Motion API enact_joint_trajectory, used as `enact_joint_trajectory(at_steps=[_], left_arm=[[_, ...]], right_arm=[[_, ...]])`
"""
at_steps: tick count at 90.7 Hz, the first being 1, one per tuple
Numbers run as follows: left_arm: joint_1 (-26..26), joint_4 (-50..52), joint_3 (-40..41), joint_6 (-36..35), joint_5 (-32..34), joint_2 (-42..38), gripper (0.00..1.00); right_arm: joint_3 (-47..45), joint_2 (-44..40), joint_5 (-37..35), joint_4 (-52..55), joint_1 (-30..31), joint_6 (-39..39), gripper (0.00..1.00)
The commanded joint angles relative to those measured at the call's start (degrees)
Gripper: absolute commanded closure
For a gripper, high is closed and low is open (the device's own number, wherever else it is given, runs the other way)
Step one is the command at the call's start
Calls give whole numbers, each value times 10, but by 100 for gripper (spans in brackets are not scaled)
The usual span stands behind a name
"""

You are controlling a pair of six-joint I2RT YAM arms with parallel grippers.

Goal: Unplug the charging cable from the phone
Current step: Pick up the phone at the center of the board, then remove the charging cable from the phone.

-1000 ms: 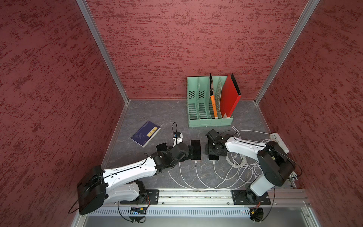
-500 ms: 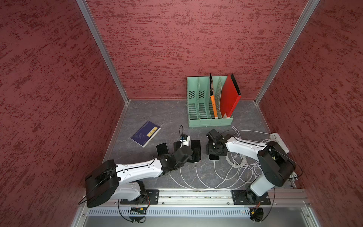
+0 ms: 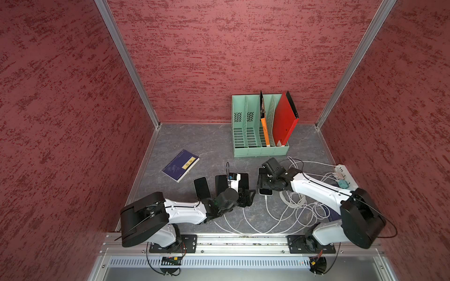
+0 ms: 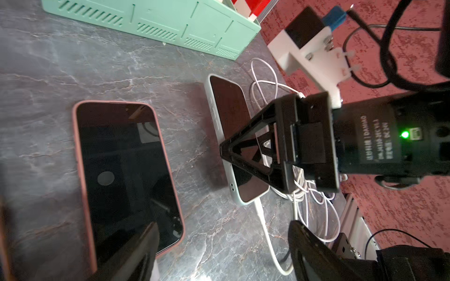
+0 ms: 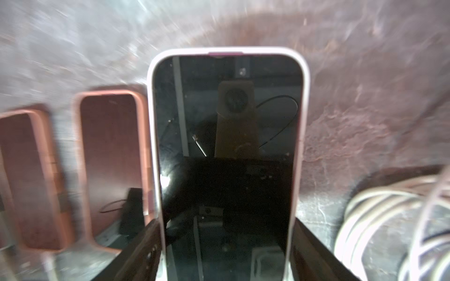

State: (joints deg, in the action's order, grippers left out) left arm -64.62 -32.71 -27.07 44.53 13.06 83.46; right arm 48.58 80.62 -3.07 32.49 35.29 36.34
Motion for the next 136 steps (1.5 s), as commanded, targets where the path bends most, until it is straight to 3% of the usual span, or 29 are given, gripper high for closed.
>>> enact_joint_trajectory(at_steps=[1, 20, 57, 68, 83, 93, 112, 125, 136], left_arm=[[-13, -112, 0, 4, -39, 33, 24], [-56, -146, -50, 10, -73, 120, 40], [-72, -78, -122, 1, -83, 167, 42], [-67, -73, -123, 6, -85, 170, 49], [-66, -11, -135, 1, -66, 152, 37], [-66, 48, -148, -17, -47, 127, 37], [-63, 45, -161, -24, -77, 150, 52], [-55, 31, -160, -14, -92, 162, 73], [-47, 22, -159, -8, -104, 169, 78]], right_arm=[[6, -32, -15, -4, -3, -3, 75], [-7, -82, -24, 15, -3, 9, 76], [7, -124, -24, 24, -3, 12, 76], [7, -124, -25, 21, -4, 16, 76], [8, -129, -35, 18, -3, 24, 76], [13, -135, -30, 18, -3, 28, 76], [9, -148, -16, 6, -3, 39, 76], [3, -152, -9, -7, -3, 48, 76], [-1, -159, -4, -19, -3, 56, 76]])
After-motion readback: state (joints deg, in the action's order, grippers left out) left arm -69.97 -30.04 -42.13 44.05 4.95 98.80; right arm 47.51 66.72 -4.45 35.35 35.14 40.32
